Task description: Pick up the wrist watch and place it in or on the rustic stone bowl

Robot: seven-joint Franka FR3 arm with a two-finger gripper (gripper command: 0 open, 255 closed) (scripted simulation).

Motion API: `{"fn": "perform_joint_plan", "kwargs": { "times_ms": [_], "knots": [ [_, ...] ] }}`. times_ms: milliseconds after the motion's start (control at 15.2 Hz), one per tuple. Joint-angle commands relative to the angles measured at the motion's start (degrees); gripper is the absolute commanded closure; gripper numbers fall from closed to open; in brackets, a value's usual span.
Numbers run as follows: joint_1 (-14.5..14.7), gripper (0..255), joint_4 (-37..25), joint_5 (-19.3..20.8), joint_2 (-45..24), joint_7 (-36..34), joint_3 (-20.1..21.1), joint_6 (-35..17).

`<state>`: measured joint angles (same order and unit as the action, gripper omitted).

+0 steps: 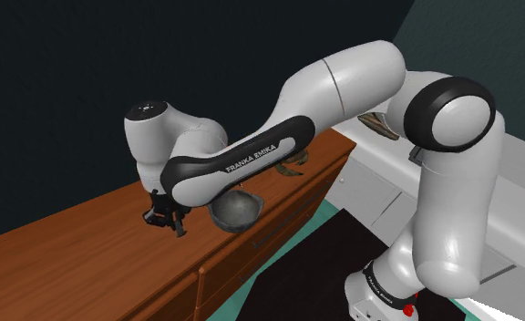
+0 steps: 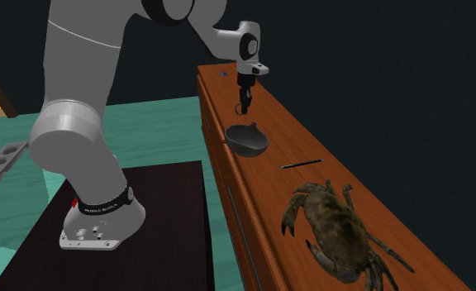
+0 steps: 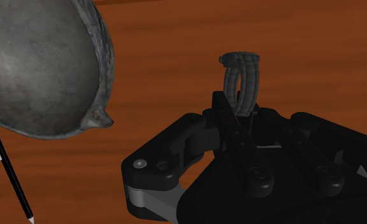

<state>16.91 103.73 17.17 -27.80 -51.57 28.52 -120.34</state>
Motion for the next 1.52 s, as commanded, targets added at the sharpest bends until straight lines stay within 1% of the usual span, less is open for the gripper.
{"fn": "perform_joint_plan", "kwargs": {
  "times_ms": [0, 1122, 1452],
  "knots": [
    [-0.3, 255, -0.4, -0.5, 0.9, 0.5, 0.3, 1.2],
    [-1.4, 255, -5.3, -4.2, 6.7, 3.0, 2.1, 11.0],
    [-7.3, 255, 6.7, -8.2, 16.0, 9.4, 1.7, 6.7]
  ]
}}
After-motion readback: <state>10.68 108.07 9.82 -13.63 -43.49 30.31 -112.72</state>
